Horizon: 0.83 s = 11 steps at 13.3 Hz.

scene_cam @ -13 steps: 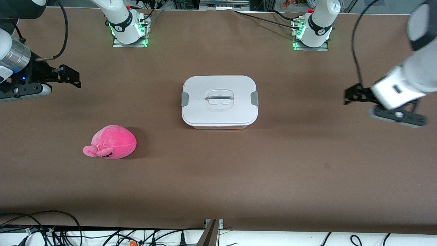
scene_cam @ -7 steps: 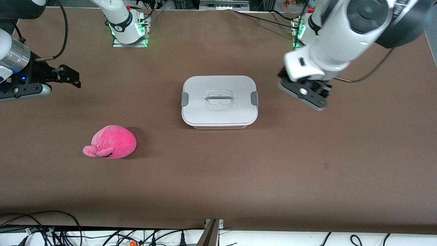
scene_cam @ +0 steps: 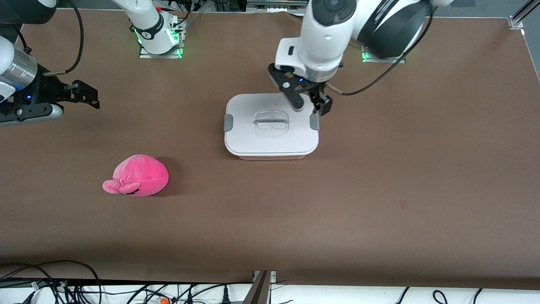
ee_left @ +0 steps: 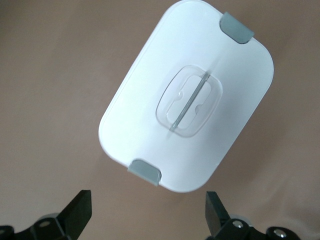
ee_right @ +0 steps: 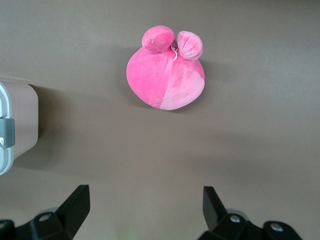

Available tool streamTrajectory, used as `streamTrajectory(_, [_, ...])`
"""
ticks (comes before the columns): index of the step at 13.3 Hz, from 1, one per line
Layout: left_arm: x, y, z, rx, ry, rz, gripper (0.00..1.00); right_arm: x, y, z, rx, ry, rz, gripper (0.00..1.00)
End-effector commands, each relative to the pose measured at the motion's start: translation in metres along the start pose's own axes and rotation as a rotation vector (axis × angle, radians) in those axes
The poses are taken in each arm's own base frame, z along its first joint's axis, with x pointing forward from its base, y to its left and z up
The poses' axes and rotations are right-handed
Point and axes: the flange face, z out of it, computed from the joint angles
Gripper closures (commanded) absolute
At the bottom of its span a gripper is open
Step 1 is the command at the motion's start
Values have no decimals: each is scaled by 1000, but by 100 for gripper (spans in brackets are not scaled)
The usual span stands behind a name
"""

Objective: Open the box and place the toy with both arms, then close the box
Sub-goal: 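Lower the left gripper onto the grey lid handle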

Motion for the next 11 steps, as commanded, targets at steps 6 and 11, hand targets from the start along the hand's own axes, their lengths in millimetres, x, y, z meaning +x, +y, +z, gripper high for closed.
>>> streamTrajectory(6, [72, 29, 106, 118, 17, 372, 0, 1, 2, -4, -9, -4, -1, 0])
streamTrajectory(11, [78, 50, 143, 143, -28, 433, 0, 2, 1, -6, -16, 8, -5, 0])
